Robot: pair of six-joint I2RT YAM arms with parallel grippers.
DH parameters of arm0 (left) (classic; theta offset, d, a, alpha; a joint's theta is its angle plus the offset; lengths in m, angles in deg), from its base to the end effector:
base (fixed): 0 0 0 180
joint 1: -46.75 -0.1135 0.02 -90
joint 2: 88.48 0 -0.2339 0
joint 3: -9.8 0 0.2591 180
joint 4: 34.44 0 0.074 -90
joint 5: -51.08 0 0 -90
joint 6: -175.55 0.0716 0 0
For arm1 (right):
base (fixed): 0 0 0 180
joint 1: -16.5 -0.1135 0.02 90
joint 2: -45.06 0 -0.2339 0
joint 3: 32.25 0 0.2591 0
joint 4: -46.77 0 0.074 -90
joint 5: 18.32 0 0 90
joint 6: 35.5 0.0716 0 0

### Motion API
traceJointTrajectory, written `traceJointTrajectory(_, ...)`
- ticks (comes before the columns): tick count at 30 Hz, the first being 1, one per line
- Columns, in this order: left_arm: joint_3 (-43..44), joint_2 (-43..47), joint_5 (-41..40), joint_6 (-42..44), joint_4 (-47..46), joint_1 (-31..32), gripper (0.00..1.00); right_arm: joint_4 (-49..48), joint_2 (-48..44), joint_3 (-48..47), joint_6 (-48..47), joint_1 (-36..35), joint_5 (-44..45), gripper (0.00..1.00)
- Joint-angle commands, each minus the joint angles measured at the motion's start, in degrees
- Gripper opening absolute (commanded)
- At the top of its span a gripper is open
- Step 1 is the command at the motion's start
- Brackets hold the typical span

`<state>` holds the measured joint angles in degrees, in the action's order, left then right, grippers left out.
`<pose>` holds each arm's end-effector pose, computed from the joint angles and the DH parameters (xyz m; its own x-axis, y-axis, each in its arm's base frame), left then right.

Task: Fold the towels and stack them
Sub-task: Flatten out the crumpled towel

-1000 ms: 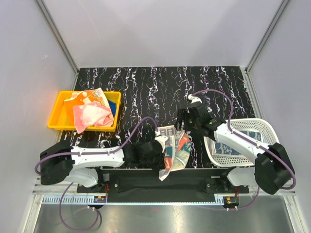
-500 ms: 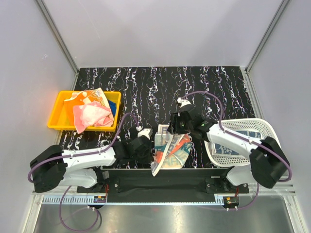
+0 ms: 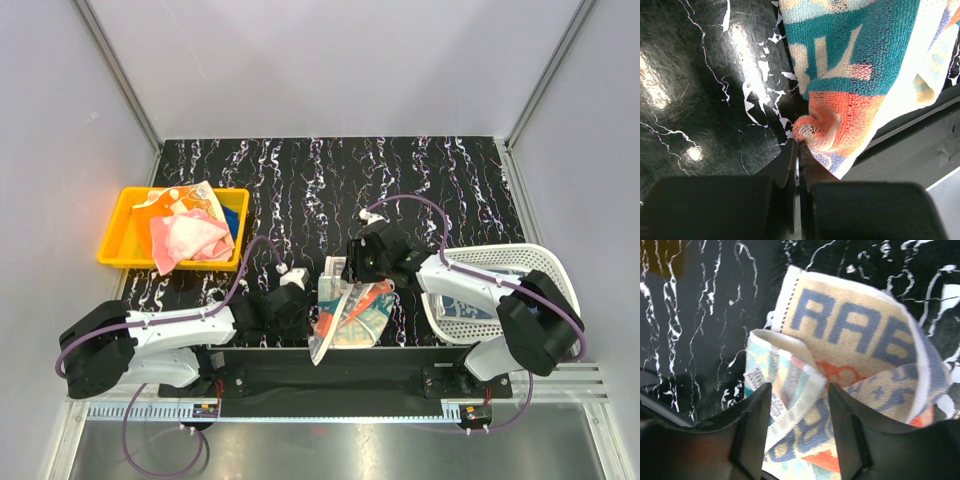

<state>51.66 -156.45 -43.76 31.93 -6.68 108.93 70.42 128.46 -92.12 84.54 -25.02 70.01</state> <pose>0.1223 -0.2188 0.0989 -0.9144 0.0139 -0.4046 0.2055 0.8770 -0.4343 0.2454 0.2201 0.1356 -0.8145 -0.0528 -0.5777 -0.3115 0.8799 0.3588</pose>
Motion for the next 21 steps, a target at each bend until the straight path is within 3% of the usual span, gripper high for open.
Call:
traceJointTrajectory(1,-0.78,0.47,-0.87,-0.52,-2.85,-0.12,0.00,-2.70,-0.16,-0.37,1.25,-1.64,-2.19,0.53)
traceJointTrajectory(4,-0.87,0.46,-0.96,-0.69,-2.95,-0.12,0.00,-2.35,-0.25,0.33,2.47,-1.99,-1.76,0.46)
traceJointTrajectory(17,-1.66,1.25,-1.40,-0.60,-3.03,-0.03,0.01,-2.09,0.80,0.16,3.71,-2.08,0.79,0.37)
traceJointTrajectory(20,-2.01,2.22,-1.40,-0.25,-3.03,-0.03,0.04,-2.00,1.15,-0.98,3.53,-2.08,0.97,0.29)
traceJointTrajectory(21,-2.01,2.57,-1.31,0.18,-3.03,0.05,0.05,-1.91,1.33,-1.33,3.53,-1.99,0.88,0.21)
